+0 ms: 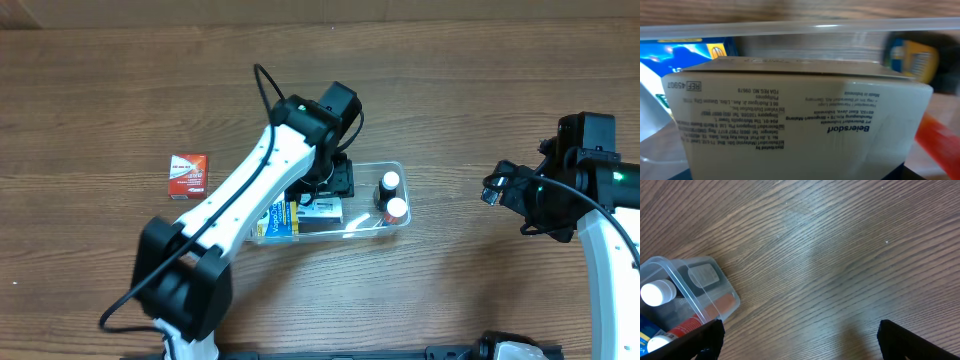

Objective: Pack container
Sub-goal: 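Lift the white box and lower it into the container beside VapoDrops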

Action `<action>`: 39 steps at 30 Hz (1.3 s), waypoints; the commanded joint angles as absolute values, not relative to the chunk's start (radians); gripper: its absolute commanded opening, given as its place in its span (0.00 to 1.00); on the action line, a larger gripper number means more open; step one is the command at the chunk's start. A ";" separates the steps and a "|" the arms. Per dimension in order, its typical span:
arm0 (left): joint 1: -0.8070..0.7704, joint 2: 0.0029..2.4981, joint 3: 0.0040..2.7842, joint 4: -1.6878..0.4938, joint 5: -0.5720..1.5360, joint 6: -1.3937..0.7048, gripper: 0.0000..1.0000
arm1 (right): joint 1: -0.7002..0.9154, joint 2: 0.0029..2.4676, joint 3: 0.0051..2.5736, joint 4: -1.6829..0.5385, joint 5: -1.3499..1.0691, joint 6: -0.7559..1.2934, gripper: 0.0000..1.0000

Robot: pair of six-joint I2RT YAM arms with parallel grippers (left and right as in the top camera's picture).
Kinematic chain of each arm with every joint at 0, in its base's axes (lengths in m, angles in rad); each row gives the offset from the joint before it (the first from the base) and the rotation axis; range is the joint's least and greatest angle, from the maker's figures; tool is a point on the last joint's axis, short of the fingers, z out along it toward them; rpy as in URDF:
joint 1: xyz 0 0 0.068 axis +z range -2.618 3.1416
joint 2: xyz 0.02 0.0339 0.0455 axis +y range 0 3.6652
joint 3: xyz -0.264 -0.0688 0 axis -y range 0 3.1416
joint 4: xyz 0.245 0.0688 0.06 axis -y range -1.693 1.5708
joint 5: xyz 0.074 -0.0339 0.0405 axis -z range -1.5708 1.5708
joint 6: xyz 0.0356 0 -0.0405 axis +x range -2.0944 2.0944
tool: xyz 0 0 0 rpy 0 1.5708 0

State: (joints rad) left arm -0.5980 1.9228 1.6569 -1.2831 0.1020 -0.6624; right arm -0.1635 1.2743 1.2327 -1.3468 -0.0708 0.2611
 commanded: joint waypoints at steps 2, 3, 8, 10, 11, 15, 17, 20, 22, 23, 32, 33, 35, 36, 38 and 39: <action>-0.599 1.969 1.663 -1.312 0.124 -0.702 0.62 | -0.164 1.268 1.230 -1.345 -0.073 0.261 1.00; -0.599 1.971 1.663 -1.314 0.124 -0.703 0.64 | -0.164 1.268 1.230 -1.345 -0.073 0.261 1.00; -0.596 1.971 1.663 -1.308 0.120 -0.704 0.67 | -0.164 1.268 1.230 -1.348 -0.073 0.261 1.00; -0.593 1.971 1.663 -1.299 0.120 -0.707 0.68 | -0.164 1.268 1.230 -1.348 -0.073 0.261 1.00; -0.593 1.971 1.663 -1.298 0.120 -0.713 0.68 | -0.164 1.268 1.230 -1.348 -0.073 0.261 1.00; -0.593 1.971 1.663 -1.294 0.120 -0.715 0.84 | -0.164 1.268 1.230 -1.349 -0.073 0.261 1.00; -0.593 1.971 1.663 -1.297 0.120 -0.714 0.99 | -0.164 1.268 1.230 -1.349 -0.073 0.261 1.00; -0.588 1.971 1.663 -1.297 0.121 -0.714 1.00 | -0.164 1.268 1.230 -1.350 -0.073 0.261 1.00; -0.582 1.971 1.663 -1.298 0.124 -0.715 1.00 | -0.164 1.268 1.230 -1.353 -0.073 0.261 1.00; -0.579 1.971 1.663 -1.298 0.124 -0.714 1.00 | -0.164 1.268 1.230 -1.354 -0.073 0.261 1.00; -0.576 1.866 1.668 -1.312 0.040 -0.650 0.97 | -0.164 1.268 1.230 -1.355 -0.073 0.261 1.00; -0.576 1.839 1.668 -1.309 0.014 -0.646 0.97 | -0.164 1.268 1.230 -1.355 -0.073 0.261 1.00; -0.577 1.810 1.668 -1.292 0.019 -0.583 0.89 | -0.164 1.268 1.230 -1.354 -0.073 0.261 1.00; -0.579 1.804 1.668 -1.289 0.024 -0.563 0.83 | -0.164 1.268 1.230 -1.354 -0.073 0.261 1.00; -0.590 1.805 1.668 -1.292 0.027 -0.514 0.72 | -0.164 1.268 1.230 -1.353 -0.073 0.261 1.00; -0.597 1.812 1.665 -1.293 0.027 -0.500 0.68 | -0.164 1.268 1.230 -1.352 -0.073 0.261 1.00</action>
State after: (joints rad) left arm -0.5812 1.8351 1.6573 -1.2922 0.0555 -0.6121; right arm -0.1635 1.2743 1.2331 -1.3548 -0.0711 0.2615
